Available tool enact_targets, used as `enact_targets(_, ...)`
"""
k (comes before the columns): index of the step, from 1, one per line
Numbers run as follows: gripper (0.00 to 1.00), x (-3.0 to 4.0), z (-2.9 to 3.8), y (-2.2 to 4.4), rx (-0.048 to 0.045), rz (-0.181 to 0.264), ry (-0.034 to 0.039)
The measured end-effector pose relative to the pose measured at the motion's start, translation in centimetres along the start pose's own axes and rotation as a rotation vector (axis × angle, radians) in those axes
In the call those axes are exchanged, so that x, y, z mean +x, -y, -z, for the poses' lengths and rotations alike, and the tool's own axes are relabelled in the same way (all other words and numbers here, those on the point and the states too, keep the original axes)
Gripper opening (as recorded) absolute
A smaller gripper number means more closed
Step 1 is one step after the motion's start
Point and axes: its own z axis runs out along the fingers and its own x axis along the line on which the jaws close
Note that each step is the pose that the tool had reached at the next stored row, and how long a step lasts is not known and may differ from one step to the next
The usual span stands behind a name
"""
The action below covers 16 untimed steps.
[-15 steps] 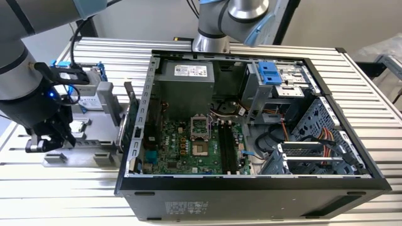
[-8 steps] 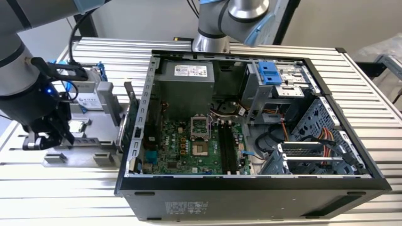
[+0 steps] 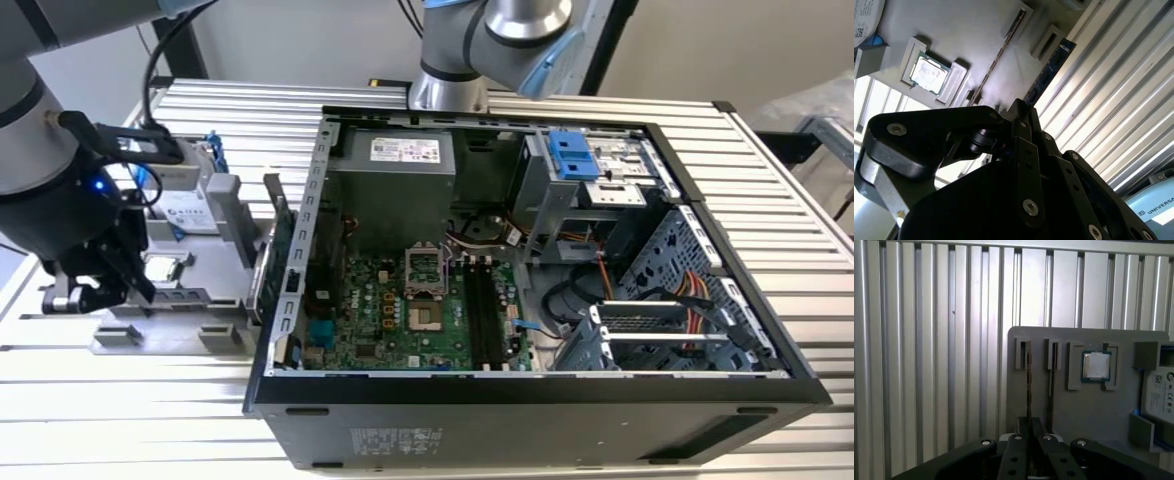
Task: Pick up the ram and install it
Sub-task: 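Pick up the ram and move it above insertion slot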
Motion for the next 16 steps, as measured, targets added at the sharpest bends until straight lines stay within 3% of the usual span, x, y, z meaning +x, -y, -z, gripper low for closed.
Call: enact_targets(16,0.0,-0.08,1.41,0.02,0.0,0.0,0.0)
